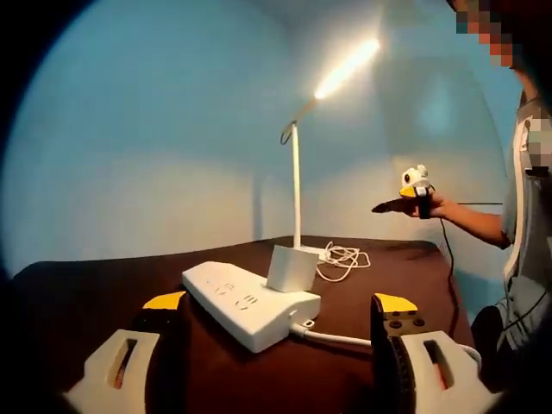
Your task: Insert the desk lamp plug into the socket, turn on the power strip switch, turn on the lamp switch, then turn off the lamp switch, turn off the power strip switch, and remove the plug from the socket.
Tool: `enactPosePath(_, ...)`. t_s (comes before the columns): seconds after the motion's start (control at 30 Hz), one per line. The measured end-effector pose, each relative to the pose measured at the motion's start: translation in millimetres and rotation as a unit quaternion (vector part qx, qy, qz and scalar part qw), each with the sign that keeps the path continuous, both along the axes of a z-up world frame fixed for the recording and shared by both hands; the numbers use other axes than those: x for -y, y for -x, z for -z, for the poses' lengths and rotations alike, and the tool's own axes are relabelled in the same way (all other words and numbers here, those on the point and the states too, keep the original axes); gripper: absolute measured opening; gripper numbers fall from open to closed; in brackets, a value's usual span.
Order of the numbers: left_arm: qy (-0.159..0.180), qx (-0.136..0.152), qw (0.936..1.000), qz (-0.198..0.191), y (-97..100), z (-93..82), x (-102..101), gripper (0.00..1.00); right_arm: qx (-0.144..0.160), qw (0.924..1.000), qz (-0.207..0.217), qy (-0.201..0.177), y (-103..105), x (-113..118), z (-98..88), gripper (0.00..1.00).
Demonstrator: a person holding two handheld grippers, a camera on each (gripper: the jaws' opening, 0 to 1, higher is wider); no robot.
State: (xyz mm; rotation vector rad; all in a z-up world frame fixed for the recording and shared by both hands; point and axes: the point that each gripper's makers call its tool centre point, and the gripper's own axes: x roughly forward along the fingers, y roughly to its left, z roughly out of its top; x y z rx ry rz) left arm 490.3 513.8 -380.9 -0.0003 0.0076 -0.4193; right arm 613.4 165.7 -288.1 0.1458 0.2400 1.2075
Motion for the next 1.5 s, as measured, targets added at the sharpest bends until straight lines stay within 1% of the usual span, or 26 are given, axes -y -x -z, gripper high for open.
enactPosePath(0.13,0.000,0.001,1.0000,0.001,1.1,1.5,-0.6,0.82,0.002,0.9999,-0.005,0.011,-0.9,-0.7,-8.3,0.77)
enactPosePath(0.17,0.001,0.002,1.0000,0.001,1.8,1.5,-1.2,0.82,0.001,0.9999,-0.009,0.008,0.6,-1.6,-11.5,0.78)
enactPosePath(0.2,0.001,0.004,1.0000,0.000,2.4,1.5,-1.7,0.82,-0.003,0.9999,-0.016,-0.004,2.6,-3.3,-17.0,0.78)
enactPosePath(0.37,0.003,0.010,0.9999,0.002,5.1,-0.2,-0.6,0.82,-0.036,0.9978,-0.034,-0.044,7.7,-8.5,-37.9,0.78)
enactPosePath(0.47,0.003,0.011,0.9999,0.002,6.2,-0.5,0.6,0.82,-0.062,0.9945,-0.049,-0.068,12.4,-12.8,-51.6,0.77)
enactPosePath(0.53,0.002,0.013,0.9999,0.001,7.0,-0.9,0.7,0.82,-0.072,0.9923,-0.062,-0.079,16.7,-16.7,-60.7,0.77)
enactPosePath(0.57,0.002,0.013,0.9999,0.001,7.3,-0.9,1.0,0.81,-0.075,0.9919,-0.064,-0.081,17.3,-18.0,-63.0,0.77)
enactPosePath(0.63,0.001,0.015,0.9999,0.001,8.2,-1.4,1.1,0.81,-0.093,0.9896,-0.081,-0.075,25.0,-24.9,-67.1,0.77)
enactPosePath(0.67,0.001,0.016,0.9999,0.000,8.5,-2.0,0.9,0.81,-0.098,0.9883,-0.085,-0.079,27.6,-28.0,-70.9,0.77)
enactPosePath(0.77,0.005,0.021,0.9998,0.000,9.3,-4.1,0.2,0.81,-0.132,0.9809,-0.113,-0.087,40.7,-37.0,-80.7,0.77)
enactPosePath(0.8,0.006,0.022,0.9997,0.000,9.6,-4.8,0.3,0.81,-0.137,0.9793,-0.120,-0.089,43.7,-39.9,-84.4,0.77)
enactPosePath(0.87,0.008,0.022,0.9997,0.001,10.1,-5.3,0.8,0.81,-0.161,0.9733,-0.135,-0.093,54.4,-46.6,-90.6,0.77)
enactPosePath(0.9,0.007,0.023,0.9997,0.002,10.3,-5.4,1.5,0.81,-0.178,0.9680,-0.144,-0.102,59.7,-50.2,-97.0,0.77)
enactPosePath(1.0,0.006,0.021,0.9998,0.003,10.2,-4.7,1.7,0.81,-0.209,0.9581,-0.155,-0.119,67.0,-55.8,-109.3,0.77)
enactPosePath(1.07,0.004,0.020,0.9998,0.004,10.2,-4.2,1.9,0.81,-0.235,0.9514,-0.158,-0.120,71.8,-59.1,-114.1,0.74)
enactPosePath(1.17,0.003,0.022,0.9998,0.004,10.4,-4.6,1.9,0.81,-0.251,0.9482,-0.158,-0.113,75.7,-62.7,-120.2,0.65)
enactPosePath(1.2,0.004,0.022,0.9997,0.004,10.4,-4.8,1.8,0.81,-0.254,0.9472,-0.159,-0.114,77.6,-64.1,-122.8,0.64)
enactPosePath(1.27,0.004,0.022,0.9997,0.005,10.6,-5.0,2.1,0.81,-0.271,0.9406,-0.162,-0.125,83.4,-66.5,-131.8,0.64)
enactPosePath(1.3,0.004,0.022,0.9997,0.005,10.6,-5.1,2.2,0.81,-0.283,0.9346,-0.167,-0.137,84.6,-66.4,-139.6,0.64)
enactPosePath(1.37,0.005,0.023,0.9997,0.006,10.7,-5.3,2.3,0.81,-0.313,0.9197,-0.173,-0.163,89.5,-67.6,-151.5,0.64)
enactPosePath(1.4,0.005,0.023,0.9997,0.006,10.6,-5.3,2.2,0.81,-0.322,0.9140,-0.177,-0.171,91.1,-67.7,-156.1,0.64)
enactPosePath(1.43,0.006,0.023,0.9997,0.005,10.5,-5.3,2.1,0.81,-0.336,0.9042,-0.184,-0.188,92.3,-67.6,-164.6,0.64)
enactPosePath(1.47,0.005,0.023,0.9997,0.005,10.4,-5.2,1.9,0.81,-0.347,0.8973,-0.183,-0.202,91.5,-68.0,-171.3,0.64)
enactPosePath(1.5,0.005,0.022,0.9997,0.005,10.3,-4.8,1.6,0.81,-0.352,0.8930,-0.183,-0.213,90.7,-68.2,-177.2,0.64)
